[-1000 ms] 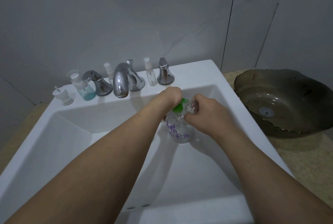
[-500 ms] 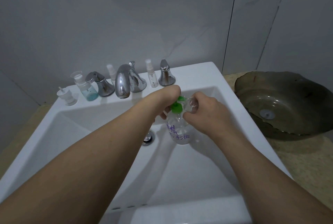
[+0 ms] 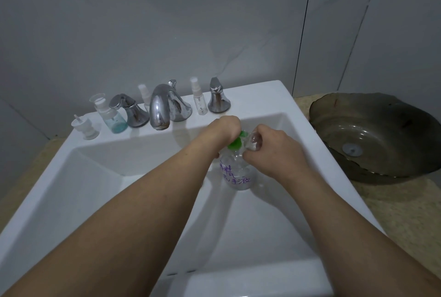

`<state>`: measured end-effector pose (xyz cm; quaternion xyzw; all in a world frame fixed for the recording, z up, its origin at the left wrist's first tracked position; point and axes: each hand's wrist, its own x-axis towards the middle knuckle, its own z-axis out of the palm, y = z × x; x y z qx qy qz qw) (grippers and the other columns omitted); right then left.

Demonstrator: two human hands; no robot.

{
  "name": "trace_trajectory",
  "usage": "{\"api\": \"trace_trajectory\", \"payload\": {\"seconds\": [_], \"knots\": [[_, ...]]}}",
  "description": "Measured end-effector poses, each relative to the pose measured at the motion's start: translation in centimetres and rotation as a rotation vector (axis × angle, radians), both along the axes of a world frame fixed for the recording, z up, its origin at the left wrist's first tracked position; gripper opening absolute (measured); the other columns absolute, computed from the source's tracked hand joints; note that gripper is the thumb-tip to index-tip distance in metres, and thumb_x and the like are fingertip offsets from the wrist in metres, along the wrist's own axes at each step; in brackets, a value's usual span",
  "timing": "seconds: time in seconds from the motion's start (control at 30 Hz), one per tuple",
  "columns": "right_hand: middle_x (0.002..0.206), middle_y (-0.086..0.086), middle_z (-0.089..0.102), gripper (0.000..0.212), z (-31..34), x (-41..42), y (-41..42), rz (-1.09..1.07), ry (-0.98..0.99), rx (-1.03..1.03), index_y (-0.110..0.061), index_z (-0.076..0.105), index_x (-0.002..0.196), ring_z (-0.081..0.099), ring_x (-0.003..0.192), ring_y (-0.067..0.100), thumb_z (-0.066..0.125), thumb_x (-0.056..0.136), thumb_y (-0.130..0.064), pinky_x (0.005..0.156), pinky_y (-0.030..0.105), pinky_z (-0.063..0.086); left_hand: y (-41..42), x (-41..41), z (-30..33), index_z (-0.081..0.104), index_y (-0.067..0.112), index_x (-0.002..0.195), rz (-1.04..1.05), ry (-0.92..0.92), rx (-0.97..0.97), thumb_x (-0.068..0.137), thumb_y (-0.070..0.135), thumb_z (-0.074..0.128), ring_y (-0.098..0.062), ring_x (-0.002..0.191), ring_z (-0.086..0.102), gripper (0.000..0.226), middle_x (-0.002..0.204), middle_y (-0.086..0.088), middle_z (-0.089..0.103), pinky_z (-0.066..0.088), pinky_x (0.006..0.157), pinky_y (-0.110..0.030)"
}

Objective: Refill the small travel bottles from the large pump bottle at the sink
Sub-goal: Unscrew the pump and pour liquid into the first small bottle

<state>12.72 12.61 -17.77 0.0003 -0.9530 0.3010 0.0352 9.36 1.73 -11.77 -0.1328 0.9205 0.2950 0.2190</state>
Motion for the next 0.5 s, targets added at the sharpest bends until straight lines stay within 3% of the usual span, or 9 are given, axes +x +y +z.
{"api": "trace_trajectory", "payload": {"seconds": [0.1, 0.27, 0.37, 0.5], "knots": [[0.088, -0.007, 0.064, 0.025, 0.0, -0.1, 0.0, 0.001, 0.003, 0.002, -0.029, 0.050, 0.088, 0.060, 0.085, 0.022, 0.065, 0.069, -0.038, 0.068, 0.030, 0.046, -0.1, 0.3, 0.2, 0.059, -0.005, 0.118, -0.009, -0.017, -0.007, 0.095, 0.004, 0.033, -0.044, 0.100, 0.064, 0.035, 0.119, -0.024, 0.060, 0.038, 0.047, -0.039], [0.086, -0.007, 0.063, 0.025, 0.3, 0.1, -0.1, 0.010, 0.050, 0.011, -0.029, 0.049, 0.087, 0.060, 0.083, 0.022, 0.064, 0.070, -0.038, 0.067, 0.030, 0.043, -0.9, 0.0, 0.6, 0.059, 0.001, 0.112, 0.060, -0.096, 0.098, 0.093, 0.020, 0.031, -0.037, 0.098, 0.062, 0.039, 0.113, -0.017, 0.062, 0.037, 0.054, -0.033], [0.083, -0.008, 0.061, 0.024, 0.6, 0.2, -0.1, 0.012, 0.105, -0.013, -0.029, 0.048, 0.087, 0.058, 0.082, 0.022, 0.064, 0.072, -0.037, 0.067, 0.030, 0.039, -1.6, -0.4, 0.8, 0.066, 0.008, 0.096, 0.093, -0.176, 0.143, 0.079, 0.038, 0.038, -0.035, 0.089, 0.066, 0.044, 0.097, -0.011, 0.070, 0.043, 0.079, -0.052], [0.084, -0.010, 0.061, 0.024, 0.6, 0.1, -0.2, 0.011, 0.108, -0.009, -0.029, 0.049, 0.089, 0.059, 0.084, 0.020, 0.065, 0.072, -0.038, 0.069, 0.030, 0.042, -1.9, -0.8, 0.7, 0.067, 0.011, 0.094, 0.103, -0.197, 0.135, 0.075, 0.041, 0.039, -0.037, 0.087, 0.068, 0.046, 0.096, -0.011, 0.071, 0.039, 0.080, -0.059]]}}
